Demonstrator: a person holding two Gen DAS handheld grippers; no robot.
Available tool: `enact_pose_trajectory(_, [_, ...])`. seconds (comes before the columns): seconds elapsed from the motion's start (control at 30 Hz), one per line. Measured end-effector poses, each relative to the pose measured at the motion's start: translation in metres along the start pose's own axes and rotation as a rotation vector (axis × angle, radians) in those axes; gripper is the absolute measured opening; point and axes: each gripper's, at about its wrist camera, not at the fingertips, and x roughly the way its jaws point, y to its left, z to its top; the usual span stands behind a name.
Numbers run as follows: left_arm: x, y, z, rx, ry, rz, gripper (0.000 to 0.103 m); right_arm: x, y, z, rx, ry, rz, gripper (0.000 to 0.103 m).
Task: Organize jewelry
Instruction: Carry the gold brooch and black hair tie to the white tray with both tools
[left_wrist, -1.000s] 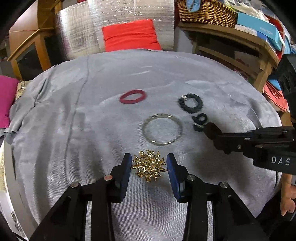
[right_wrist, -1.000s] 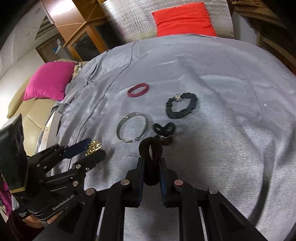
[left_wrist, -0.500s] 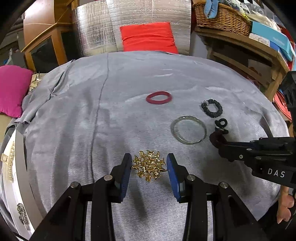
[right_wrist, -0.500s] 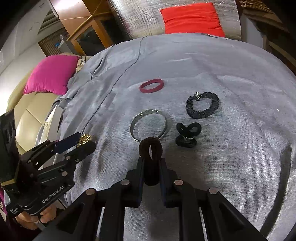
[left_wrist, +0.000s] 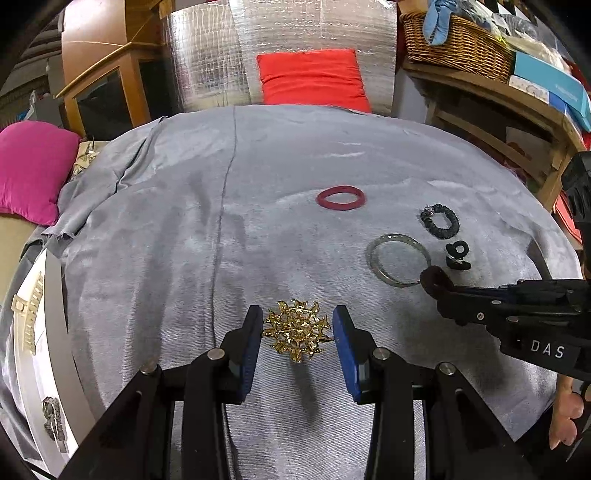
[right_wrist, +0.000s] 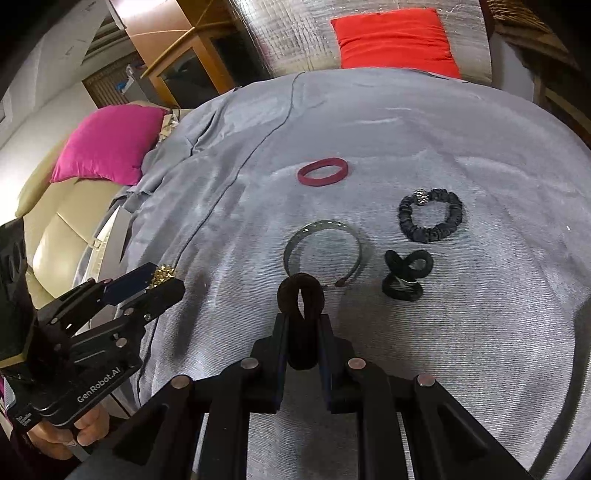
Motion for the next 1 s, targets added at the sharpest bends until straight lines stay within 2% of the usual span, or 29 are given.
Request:
enact_pose_trajectory(0.73, [-0.022,0.031,-0.011,-0.093,-0.029,0.087,0.04,-0.001,0.036,0.001,-0.044,-0.035,0.029,0.016])
enact_pose_trajectory(1.0, [-0.053,0.048,-0.018,-0.133,-0.106,0.104,0.04,0.003,0.052,-0.003,-0.081,-0.037,0.027,0.016])
